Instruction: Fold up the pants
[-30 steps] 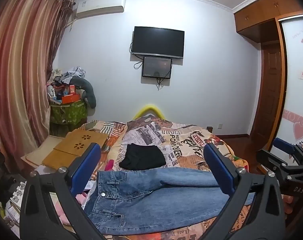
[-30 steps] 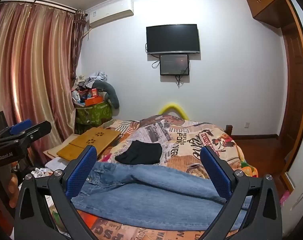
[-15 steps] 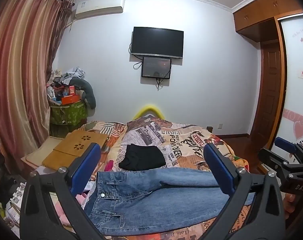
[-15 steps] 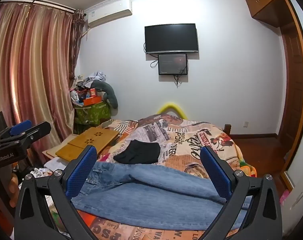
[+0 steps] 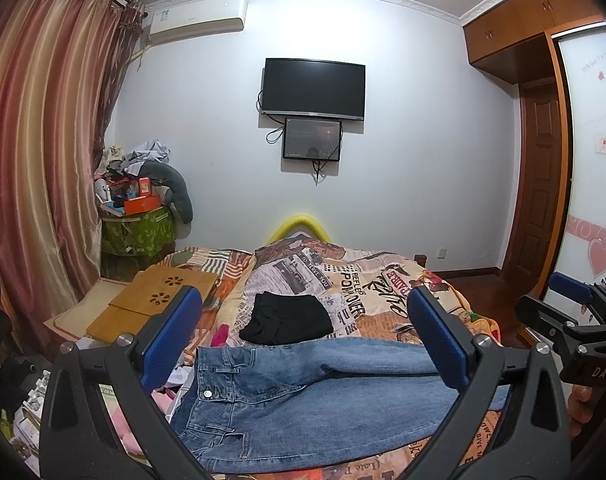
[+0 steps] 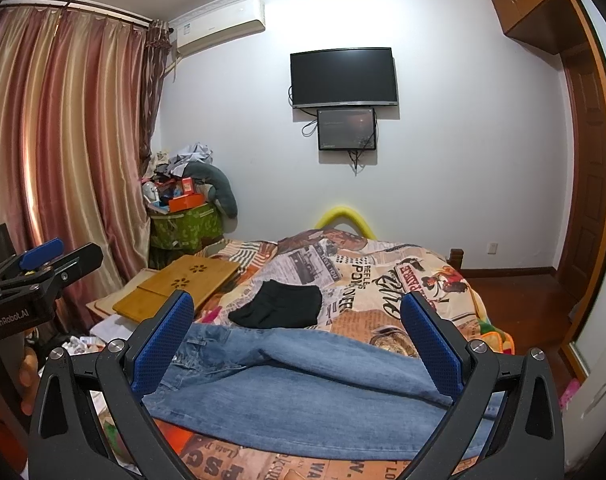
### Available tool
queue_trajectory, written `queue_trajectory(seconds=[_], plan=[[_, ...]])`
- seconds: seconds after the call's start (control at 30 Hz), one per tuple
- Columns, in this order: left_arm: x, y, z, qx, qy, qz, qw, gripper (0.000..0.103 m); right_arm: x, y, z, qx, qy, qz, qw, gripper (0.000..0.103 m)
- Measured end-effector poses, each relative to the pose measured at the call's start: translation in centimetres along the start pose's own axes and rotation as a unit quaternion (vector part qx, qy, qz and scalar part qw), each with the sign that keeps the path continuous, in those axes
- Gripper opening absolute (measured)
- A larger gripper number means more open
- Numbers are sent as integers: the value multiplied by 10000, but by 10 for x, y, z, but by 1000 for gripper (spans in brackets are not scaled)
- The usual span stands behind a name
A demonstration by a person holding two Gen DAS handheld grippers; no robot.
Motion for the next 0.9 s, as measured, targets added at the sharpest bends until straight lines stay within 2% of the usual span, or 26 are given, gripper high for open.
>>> queue_trajectory(seconds=[0.9], plan=[[-2, 1, 0, -20, 19, -9, 10000, 103, 0, 0, -1, -15, 12, -7, 10000, 103]])
Point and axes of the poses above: each gripper's, at about its wrist camera, not at the fingertips, and y roughly the way its jaws point, x to its right, z to its top, the point moved 8 cm from there along y, roughly the way its jaws point, and after that the axes turned 5 degrees about x, right-handed, at the moved point
